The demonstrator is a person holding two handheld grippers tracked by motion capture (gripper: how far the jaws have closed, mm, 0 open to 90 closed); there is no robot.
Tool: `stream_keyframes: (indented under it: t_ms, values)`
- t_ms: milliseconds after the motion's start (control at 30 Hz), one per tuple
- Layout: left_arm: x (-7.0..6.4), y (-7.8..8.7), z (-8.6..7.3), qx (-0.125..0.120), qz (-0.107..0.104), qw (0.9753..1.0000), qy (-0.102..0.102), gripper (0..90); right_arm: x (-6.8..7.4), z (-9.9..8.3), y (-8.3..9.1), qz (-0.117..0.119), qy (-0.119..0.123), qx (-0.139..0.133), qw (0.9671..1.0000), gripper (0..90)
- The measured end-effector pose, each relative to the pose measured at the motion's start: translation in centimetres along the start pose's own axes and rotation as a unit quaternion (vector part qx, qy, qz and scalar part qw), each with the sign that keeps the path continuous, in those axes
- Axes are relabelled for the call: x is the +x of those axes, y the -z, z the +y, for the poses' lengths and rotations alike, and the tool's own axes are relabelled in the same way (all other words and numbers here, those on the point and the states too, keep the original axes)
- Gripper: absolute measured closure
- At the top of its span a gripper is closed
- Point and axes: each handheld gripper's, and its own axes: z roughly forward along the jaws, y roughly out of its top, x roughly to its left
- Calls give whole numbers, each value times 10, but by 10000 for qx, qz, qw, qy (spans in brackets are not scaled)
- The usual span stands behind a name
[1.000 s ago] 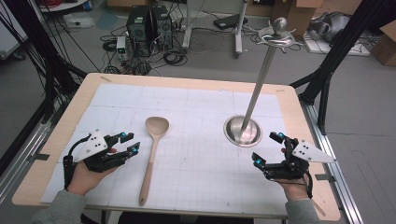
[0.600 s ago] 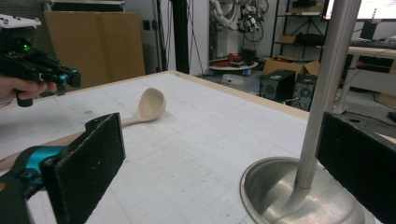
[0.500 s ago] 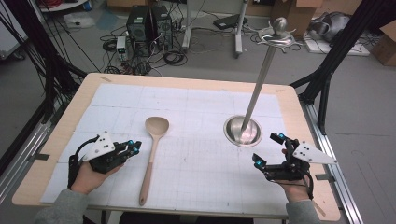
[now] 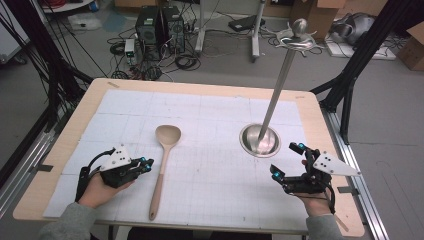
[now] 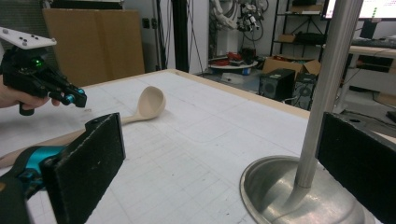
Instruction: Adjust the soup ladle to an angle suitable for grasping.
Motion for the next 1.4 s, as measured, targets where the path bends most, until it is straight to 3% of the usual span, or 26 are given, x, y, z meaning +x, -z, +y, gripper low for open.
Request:
stream_keyframes:
  t_ms: [300, 600, 1400]
  values:
    - [-3, -12, -11, 438, -314, 9985, -18, 896, 0, -1, 0, -30, -15, 16, 10000, 1]
    - [-5, -18, -18, 757, -463, 9960, -50, 896, -1, -2, 0, -39, -30, 21, 10000, 1]
    - [-7, -20, -19, 895, -663, 9938, -5, 896, -1, -2, 0, -21, -54, 8, 10000, 1]
